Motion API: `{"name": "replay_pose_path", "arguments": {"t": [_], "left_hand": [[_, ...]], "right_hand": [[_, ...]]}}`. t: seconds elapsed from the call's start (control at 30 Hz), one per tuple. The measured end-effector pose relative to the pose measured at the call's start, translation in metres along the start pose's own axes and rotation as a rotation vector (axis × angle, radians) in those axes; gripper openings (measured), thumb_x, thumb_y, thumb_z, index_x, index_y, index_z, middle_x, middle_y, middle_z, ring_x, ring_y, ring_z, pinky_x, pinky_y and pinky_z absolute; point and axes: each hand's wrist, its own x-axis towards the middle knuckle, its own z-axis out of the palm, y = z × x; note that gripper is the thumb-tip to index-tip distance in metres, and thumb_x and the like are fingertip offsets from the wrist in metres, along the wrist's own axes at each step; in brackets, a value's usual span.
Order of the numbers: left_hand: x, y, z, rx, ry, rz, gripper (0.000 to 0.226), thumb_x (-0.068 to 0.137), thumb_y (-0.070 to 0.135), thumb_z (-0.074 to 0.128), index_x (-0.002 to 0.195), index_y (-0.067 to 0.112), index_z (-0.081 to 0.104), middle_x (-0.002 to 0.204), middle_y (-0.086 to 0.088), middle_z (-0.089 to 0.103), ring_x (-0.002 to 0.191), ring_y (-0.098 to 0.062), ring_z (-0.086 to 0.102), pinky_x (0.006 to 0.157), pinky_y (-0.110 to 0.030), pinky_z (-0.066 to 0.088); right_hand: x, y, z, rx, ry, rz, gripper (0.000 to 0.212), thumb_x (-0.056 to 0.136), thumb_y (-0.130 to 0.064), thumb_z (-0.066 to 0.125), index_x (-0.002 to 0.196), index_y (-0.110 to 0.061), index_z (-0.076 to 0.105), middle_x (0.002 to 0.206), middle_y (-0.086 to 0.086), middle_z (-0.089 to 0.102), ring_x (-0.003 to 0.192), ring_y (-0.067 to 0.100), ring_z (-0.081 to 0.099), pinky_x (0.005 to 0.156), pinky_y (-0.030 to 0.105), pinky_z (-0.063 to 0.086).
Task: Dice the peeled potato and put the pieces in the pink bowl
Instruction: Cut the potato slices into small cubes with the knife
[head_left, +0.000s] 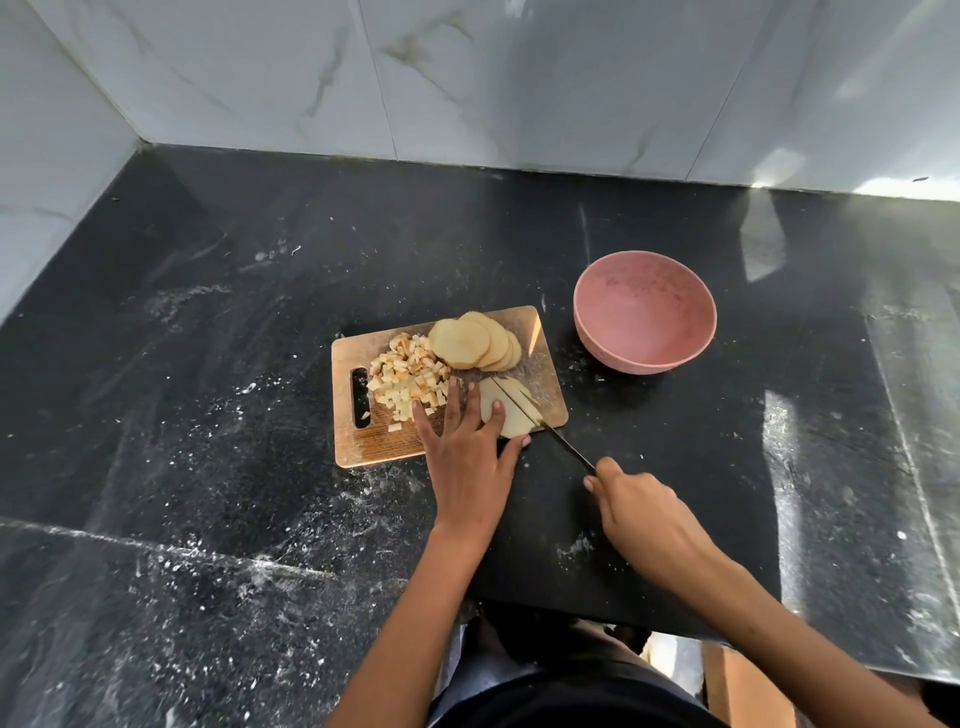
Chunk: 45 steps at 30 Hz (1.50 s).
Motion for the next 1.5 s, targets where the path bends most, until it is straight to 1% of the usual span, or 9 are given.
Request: {"name": "replay_pose_path", "arguments": {"t": [0.1, 0.23, 0.37, 0.57, 0.73, 0.87, 0.97, 1.27, 1.5], "left_hand": [[0.001, -0.001, -0.001, 0.018, 0.006, 0.011, 0.041, 0.085, 0.046, 0.065, 0.112, 0.017, 0.071, 0.132, -0.018, 0.058, 0.138, -0.034, 0.038, 0.113, -0.049, -0.007], [0.002, 0.000, -0.001, 0.020, 0.035, 0.015, 0.032, 0.083, 0.040, 0.071, 0.102, 0.014, 0.075, 0.120, -0.017, 0.066, 0.131, -0.035, 0.047, 0.112, -0.054, 0.002], [-0.001, -0.001, -0.001, 0.012, 0.028, 0.013, 0.030, 0.087, 0.037, 0.068, 0.105, 0.014, 0.074, 0.123, -0.018, 0.064, 0.132, -0.033, 0.045, 0.114, -0.050, -0.005], [0.000, -0.003, -0.002, 0.009, 0.016, 0.012, 0.030, 0.079, 0.032, 0.076, 0.104, 0.015, 0.074, 0.122, -0.016, 0.064, 0.131, -0.032, 0.047, 0.112, -0.055, 0.000], [0.001, -0.001, -0.003, 0.004, 0.017, -0.011, 0.032, 0.078, 0.035, 0.077, 0.103, 0.016, 0.075, 0.120, -0.014, 0.065, 0.130, -0.033, 0.048, 0.112, -0.056, 0.003], [0.001, -0.001, -0.004, 0.012, 0.012, -0.018, 0.032, 0.077, 0.035, 0.078, 0.103, 0.017, 0.075, 0.121, -0.013, 0.065, 0.131, -0.032, 0.047, 0.112, -0.054, 0.000], [0.000, -0.002, -0.004, 0.016, 0.015, -0.008, 0.030, 0.077, 0.035, 0.078, 0.102, 0.018, 0.075, 0.120, -0.013, 0.066, 0.130, -0.031, 0.048, 0.112, -0.054, 0.000], [0.000, -0.003, -0.006, -0.028, 0.020, -0.009, 0.029, 0.078, 0.035, 0.076, 0.103, 0.018, 0.075, 0.121, -0.013, 0.065, 0.131, -0.032, 0.047, 0.112, -0.052, -0.002], [-0.003, -0.005, -0.006, -0.070, 0.056, 0.017, 0.026, 0.084, 0.032, 0.073, 0.106, 0.017, 0.074, 0.122, -0.015, 0.064, 0.134, -0.032, 0.043, 0.114, -0.049, -0.005]], "right_hand": [[0.010, -0.014, -0.009, 0.052, 0.067, -0.019, 0.027, 0.104, -0.036, 0.026, 0.090, -0.014, 0.035, 0.075, 0.006, 0.050, 0.073, 0.031, 0.053, 0.066, 0.038, 0.043], [0.037, -0.036, -0.011, 0.040, 0.049, -0.022, 0.028, 0.104, -0.032, 0.028, 0.114, -0.011, 0.043, 0.104, 0.018, 0.060, 0.094, 0.038, 0.060, 0.071, 0.038, 0.044], [0.051, -0.048, -0.006, 0.013, 0.039, -0.035, 0.030, 0.104, -0.029, 0.029, 0.115, -0.006, 0.045, 0.108, 0.018, 0.061, 0.097, 0.036, 0.060, 0.068, 0.035, 0.039], [0.062, -0.063, -0.004, -0.075, 0.010, 0.012, 0.023, 0.100, -0.014, 0.038, 0.120, -0.006, 0.044, 0.116, 0.015, 0.059, 0.103, 0.035, 0.060, 0.071, 0.036, 0.040], [0.050, -0.050, 0.004, -0.157, -0.053, 0.048, 0.039, 0.099, -0.012, 0.035, 0.137, -0.006, 0.027, 0.119, 0.015, 0.058, 0.105, 0.034, 0.060, 0.073, 0.039, 0.043], [0.021, -0.023, 0.009, -0.121, -0.074, 0.047, 0.011, 0.105, -0.022, 0.025, 0.105, -0.014, 0.032, 0.102, 0.011, 0.061, 0.094, 0.032, 0.061, 0.069, 0.038, 0.041], [0.010, -0.012, 0.012, -0.084, -0.080, 0.046, 0.017, 0.105, -0.030, 0.022, 0.097, -0.016, 0.028, 0.080, 0.004, 0.051, 0.080, 0.028, 0.058, 0.066, 0.037, 0.042], [0.012, 0.015, 0.009, 0.152, -0.150, 0.039, 0.029, 0.103, -0.032, 0.032, 0.080, -0.017, 0.042, 0.078, 0.002, 0.055, 0.072, 0.021, 0.054, 0.065, 0.032, 0.040], [0.002, 0.002, -0.003, 0.143, 0.027, -0.040, 0.032, 0.102, -0.038, 0.030, 0.075, -0.022, 0.034, 0.073, 0.003, 0.054, 0.069, 0.023, 0.054, 0.064, 0.036, 0.041]]}}
